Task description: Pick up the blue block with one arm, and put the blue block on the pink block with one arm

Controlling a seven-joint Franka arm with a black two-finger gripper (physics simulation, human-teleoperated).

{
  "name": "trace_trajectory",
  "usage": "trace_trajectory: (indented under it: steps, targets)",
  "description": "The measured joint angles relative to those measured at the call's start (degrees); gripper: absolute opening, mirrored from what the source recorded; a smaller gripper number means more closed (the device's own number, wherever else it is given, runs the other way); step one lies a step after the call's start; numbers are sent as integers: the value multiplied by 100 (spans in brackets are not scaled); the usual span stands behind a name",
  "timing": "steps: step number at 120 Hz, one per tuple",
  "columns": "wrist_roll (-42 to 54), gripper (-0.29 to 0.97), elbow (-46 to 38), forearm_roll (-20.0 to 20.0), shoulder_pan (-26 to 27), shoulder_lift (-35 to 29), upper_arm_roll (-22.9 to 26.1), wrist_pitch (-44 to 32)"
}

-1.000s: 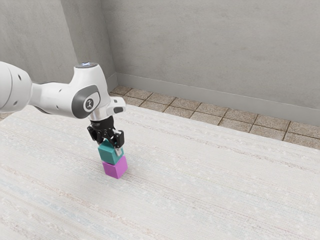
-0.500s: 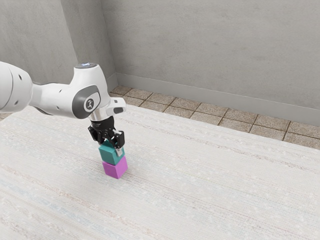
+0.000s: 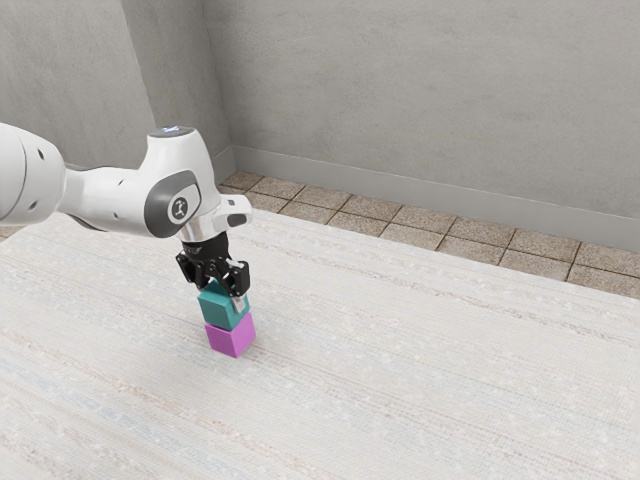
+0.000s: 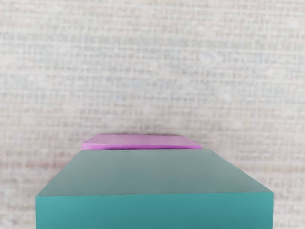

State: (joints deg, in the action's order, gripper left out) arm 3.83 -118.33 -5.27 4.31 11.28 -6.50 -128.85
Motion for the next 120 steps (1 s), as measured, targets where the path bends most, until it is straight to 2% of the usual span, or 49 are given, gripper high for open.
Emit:
trace_trajectory:
  steps: [31, 68, 81, 88, 96, 104, 120]
  targets:
    - [-105, 38, -9, -1, 0, 25, -16, 1]
    - [-108, 59, -1, -22, 0, -46, -18, 21]
    - [-102, 63, 6, -12, 0, -263, -18, 45]
    - [-98, 64, 21, 25, 3, -630, -18, 141]
    - [-95, 65, 124, 173, 31, -1366, -37, 462]
    - [-86, 66, 575, 286, 75, -1974, -140, 1169]
    - [94, 67, 1178, 499, -36, -2252, -623, 2416]
